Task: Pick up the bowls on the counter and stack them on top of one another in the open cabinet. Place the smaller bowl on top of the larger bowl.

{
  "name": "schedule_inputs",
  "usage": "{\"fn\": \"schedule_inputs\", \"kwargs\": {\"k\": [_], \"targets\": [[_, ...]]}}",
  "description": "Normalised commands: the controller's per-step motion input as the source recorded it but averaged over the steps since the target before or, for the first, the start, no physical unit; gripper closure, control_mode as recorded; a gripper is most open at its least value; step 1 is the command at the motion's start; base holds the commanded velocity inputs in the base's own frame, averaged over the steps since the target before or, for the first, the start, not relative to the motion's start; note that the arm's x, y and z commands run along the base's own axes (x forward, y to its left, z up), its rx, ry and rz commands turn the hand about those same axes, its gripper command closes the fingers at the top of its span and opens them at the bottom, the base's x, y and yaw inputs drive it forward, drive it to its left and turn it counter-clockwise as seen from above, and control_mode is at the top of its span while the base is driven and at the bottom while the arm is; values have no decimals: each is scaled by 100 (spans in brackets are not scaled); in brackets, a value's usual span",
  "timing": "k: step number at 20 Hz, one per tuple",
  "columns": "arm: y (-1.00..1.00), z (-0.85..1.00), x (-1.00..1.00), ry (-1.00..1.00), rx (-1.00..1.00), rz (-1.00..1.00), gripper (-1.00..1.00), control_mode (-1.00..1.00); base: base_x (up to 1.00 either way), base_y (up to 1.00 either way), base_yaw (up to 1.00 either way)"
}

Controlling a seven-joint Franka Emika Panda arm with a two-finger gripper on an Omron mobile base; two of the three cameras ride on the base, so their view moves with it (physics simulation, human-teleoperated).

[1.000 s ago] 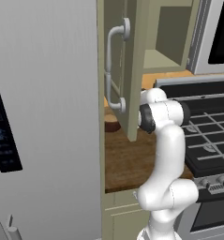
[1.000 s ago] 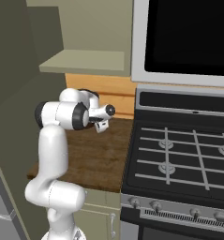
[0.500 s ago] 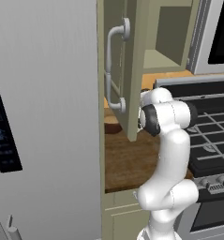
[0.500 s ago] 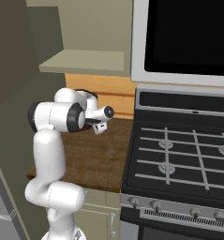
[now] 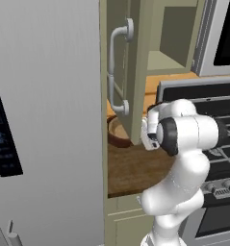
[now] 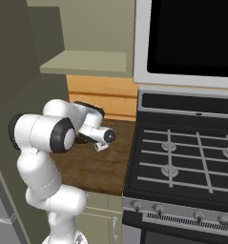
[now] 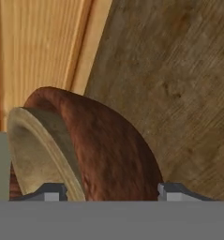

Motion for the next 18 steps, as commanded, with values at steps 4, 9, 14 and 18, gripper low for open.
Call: {"fn": "schedule_inputs", "kwargs": {"k": [4, 9, 14, 18], "targets": [[-100, 57, -91, 0, 18, 0, 100, -100, 0, 0, 0], [-77, 95, -91, 0, 10, 0, 100, -100, 0, 0, 0], [-37, 100, -73, 10, 1, -8, 100, -100, 0, 0, 0], [-23, 100, -71, 10, 0, -13, 100, -100, 0, 0, 0]]}}
